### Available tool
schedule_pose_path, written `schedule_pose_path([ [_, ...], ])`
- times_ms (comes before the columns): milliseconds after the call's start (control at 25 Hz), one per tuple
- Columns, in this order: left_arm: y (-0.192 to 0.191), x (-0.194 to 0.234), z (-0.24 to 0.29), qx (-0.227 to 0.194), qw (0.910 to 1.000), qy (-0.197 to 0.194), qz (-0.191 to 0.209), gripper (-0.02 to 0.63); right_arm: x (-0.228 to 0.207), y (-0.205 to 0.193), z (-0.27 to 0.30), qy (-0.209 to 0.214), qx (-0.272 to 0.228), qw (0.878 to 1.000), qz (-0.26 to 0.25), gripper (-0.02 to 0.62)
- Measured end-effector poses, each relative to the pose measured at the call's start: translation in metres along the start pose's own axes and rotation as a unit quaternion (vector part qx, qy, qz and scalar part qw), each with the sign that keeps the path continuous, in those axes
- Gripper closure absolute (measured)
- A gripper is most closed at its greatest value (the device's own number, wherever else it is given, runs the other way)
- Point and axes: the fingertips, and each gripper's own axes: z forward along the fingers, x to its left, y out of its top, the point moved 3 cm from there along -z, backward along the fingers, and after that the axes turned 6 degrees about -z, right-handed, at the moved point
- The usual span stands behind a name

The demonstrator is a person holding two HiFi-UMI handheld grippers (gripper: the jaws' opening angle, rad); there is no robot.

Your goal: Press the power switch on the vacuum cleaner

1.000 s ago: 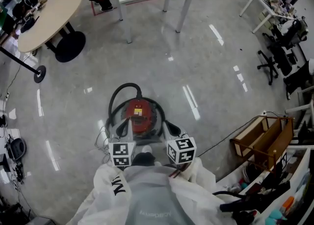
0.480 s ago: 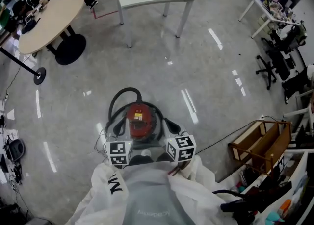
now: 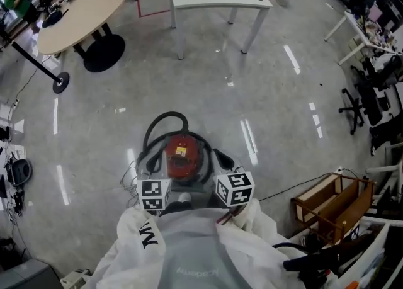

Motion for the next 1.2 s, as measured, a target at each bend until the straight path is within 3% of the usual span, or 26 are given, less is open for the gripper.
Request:
schedule_pose_path([
  [400,0.001,-0.021,0.005,-0.007,0.9943,0.097,-0.043,0.606,-0.033,0.013,0.02,0.09,0.019,0.995,-0.043,0.595],
  [1200,-0.009,-0.061,-0.002,-0.008,0.9698,0.222,-0.099,0.606,-0.055,0.025,0.042,0.219,0.05,0.969,-0.107,0.595],
])
